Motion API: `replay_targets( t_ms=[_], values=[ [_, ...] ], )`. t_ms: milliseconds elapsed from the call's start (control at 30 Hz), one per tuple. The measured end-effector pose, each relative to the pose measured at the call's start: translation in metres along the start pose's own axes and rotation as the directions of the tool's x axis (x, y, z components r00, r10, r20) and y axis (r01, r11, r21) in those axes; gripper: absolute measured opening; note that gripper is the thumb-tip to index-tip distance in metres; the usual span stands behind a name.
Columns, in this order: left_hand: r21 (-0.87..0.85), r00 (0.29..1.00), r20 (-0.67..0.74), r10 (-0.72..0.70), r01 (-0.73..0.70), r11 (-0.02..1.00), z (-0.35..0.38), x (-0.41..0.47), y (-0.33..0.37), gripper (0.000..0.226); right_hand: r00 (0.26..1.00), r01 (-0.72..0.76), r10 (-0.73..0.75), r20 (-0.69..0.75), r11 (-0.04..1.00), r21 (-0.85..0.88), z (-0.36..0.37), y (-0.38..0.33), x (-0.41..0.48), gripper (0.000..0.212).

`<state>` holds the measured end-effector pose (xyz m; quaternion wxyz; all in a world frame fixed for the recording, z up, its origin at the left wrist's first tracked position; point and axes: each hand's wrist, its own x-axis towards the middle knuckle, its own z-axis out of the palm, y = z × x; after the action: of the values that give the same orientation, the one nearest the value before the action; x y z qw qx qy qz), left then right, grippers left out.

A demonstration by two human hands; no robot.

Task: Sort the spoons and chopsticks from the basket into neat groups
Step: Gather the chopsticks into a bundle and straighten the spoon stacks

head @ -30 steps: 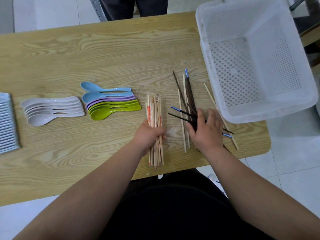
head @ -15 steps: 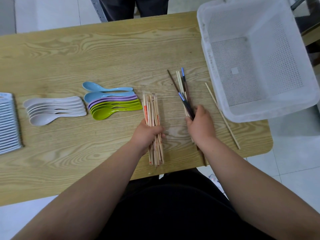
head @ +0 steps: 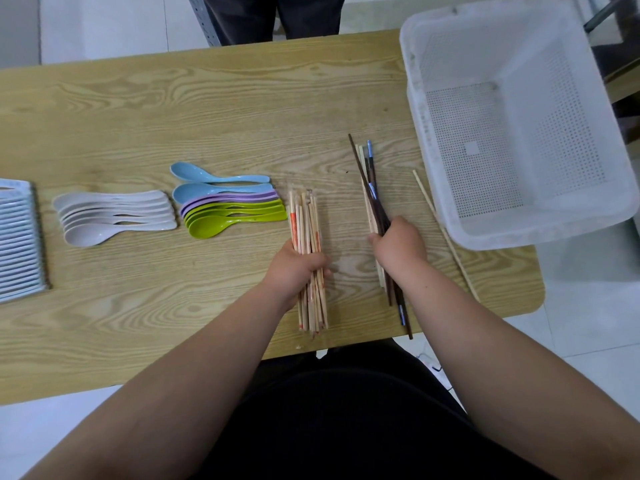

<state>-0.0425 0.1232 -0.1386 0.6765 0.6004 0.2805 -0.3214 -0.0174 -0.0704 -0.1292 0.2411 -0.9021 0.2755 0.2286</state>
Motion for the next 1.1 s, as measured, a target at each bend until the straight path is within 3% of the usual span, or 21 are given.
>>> replay_targets(
  t_ms=[200,500,633,767,933,1100],
  values=[
    [0.01,1.0,-0.019,-0.012,0.012,1.0,0.0,0.001,0.0,0.03,1.0,0.005,-0.006,0.021,0.998,0.055,-0.004,0.011,0.002,0.031],
    [-0.032,0.999,-0.023,-0.03,0.029,0.999,0.002,0.001,0.001,0.033,0.992,-0.016,0.025,0.12,0.997,-0.073,-0.019,0.02,0.006,0.037],
    [-0.021,0.999,-0.032,-0.033,0.032,0.999,0.001,0.0,0.003,0.032,0.993,-0.001,0.003,0.117,1.0,-0.021,-0.024,0.019,0.005,0.033],
    [-0.043,0.999,-0.028,-0.023,0.022,0.999,0.004,-0.007,0.01,0.03,0.99,-0.022,-0.011,0.138,0.972,0.235,-0.032,0.016,-0.005,0.025],
    [-0.053,0.995,0.009,0.099,-0.099,0.994,0.015,-0.019,0.033,0.034,0.955,-0.086,-0.131,0.265,0.736,0.672,-0.038,-0.008,-0.031,0.016],
    [-0.045,0.952,0.16,0.261,-0.257,0.965,0.026,-0.034,0.051,0.03,0.966,-0.073,-0.147,0.214,0.637,0.767,-0.033,-0.036,-0.041,0.013]
  ],
)
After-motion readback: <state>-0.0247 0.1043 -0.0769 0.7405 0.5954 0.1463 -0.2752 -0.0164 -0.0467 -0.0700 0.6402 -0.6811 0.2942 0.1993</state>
